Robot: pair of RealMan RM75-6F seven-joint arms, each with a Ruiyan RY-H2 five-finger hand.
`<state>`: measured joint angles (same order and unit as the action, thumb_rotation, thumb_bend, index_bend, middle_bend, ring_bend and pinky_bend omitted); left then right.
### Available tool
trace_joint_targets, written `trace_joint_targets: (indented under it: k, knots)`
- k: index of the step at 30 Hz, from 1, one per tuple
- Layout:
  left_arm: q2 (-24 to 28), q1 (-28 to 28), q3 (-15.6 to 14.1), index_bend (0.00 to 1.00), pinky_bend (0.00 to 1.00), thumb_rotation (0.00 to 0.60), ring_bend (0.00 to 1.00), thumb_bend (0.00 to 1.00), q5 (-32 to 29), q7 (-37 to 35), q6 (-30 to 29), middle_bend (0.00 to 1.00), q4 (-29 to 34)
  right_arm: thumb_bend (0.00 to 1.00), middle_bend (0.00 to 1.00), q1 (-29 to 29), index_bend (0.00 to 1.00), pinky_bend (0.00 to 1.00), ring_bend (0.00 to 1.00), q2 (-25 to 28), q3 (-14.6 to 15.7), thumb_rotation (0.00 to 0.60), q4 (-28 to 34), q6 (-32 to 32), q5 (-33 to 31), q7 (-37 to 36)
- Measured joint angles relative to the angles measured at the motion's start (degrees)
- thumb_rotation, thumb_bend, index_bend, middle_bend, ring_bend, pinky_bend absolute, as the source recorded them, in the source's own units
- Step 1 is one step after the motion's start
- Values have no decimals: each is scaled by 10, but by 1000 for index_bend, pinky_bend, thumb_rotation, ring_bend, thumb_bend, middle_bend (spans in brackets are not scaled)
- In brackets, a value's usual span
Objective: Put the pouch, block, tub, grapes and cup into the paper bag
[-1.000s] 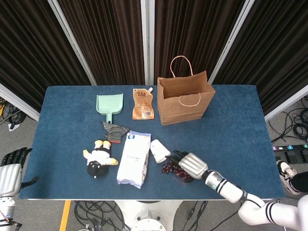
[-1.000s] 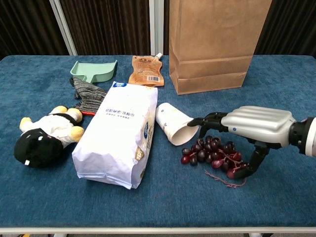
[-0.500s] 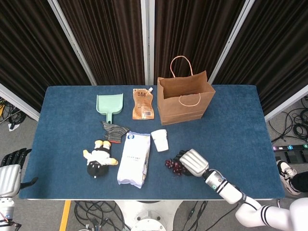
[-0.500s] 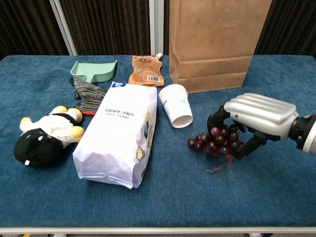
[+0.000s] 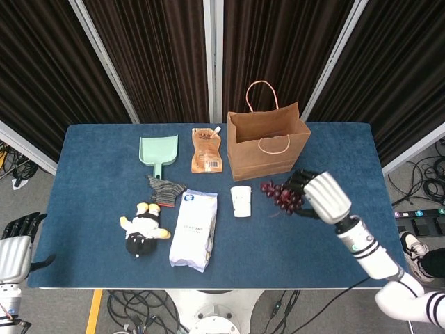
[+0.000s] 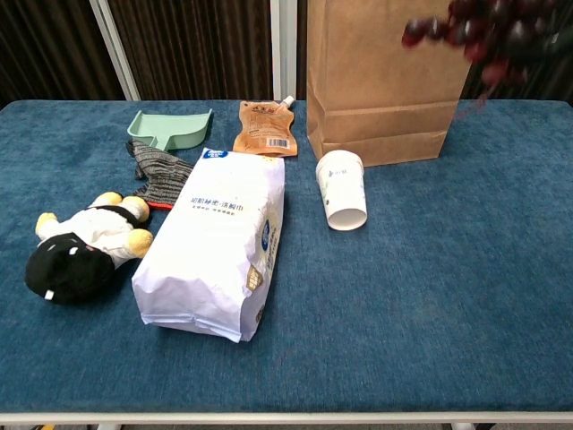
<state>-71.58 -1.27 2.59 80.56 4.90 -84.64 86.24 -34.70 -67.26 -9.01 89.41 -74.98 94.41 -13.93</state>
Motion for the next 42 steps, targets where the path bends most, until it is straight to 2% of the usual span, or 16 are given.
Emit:
trace_joint_targets:
  k: [4,7,9,14,18,21,27,31,33,36,39,42]
  knots:
    - [2,2,-1,220,152,600,156,33,-2,2,0,240,2,289,534,-22,565,636,388,45,-63,600,28,10,-55,-28]
    - [4,3,-2,220,152,600,156,34,-3,3,1,240,3,286,533,-43,564,627,388,55,-103,600,32,30,-103,-33]
    - [5,4,-3,220,152,600,156,33,-3,3,0,240,4,284,530,-58,560,615,387,59,-116,600,30,54,-136,-26]
    - [8,5,-3,220,153,600,156,33,-1,-3,-2,240,7,284,526,-117,541,584,387,55,-138,600,-4,163,-240,32]
    - [10,7,-3,220,152,600,156,34,-5,-4,-2,240,8,284,523,-180,534,575,386,26,-152,600,-71,246,-327,90]
    - [12,8,-2,220,153,600,156,34,-10,-5,0,240,8,284,518,-217,526,566,384,-6,-160,600,-124,280,-378,115]
    - [9,9,-3,220,152,600,156,34,-13,-8,3,240,3,281,485,-266,473,531,351,-57,-158,600,-201,338,-456,167]
    - [7,8,-3,220,152,600,156,34,-14,-11,7,240,0,267,438,-278,385,476,300,-72,-140,600,-212,356,-470,192]
    - [6,7,-3,220,152,600,156,34,-13,-11,7,240,-2,256,348,-280,250,387,202,-72,-131,600,-211,367,-475,201]
    - [5,6,-3,220,152,600,156,34,-11,-11,8,240,-3,256,162,-283,36,237,34,-65,-118,600,-204,395,-487,213]
    - [4,6,-2,220,152,600,156,34,-10,-11,7,240,-4,256,68,-286,0,156,0,-53,-110,600,-189,415,-497,217]
    - [4,6,-2,220,152,600,156,34,-13,-11,8,240,-3,256,41,-283,0,124,0,-38,-108,600,-167,414,-495,211]
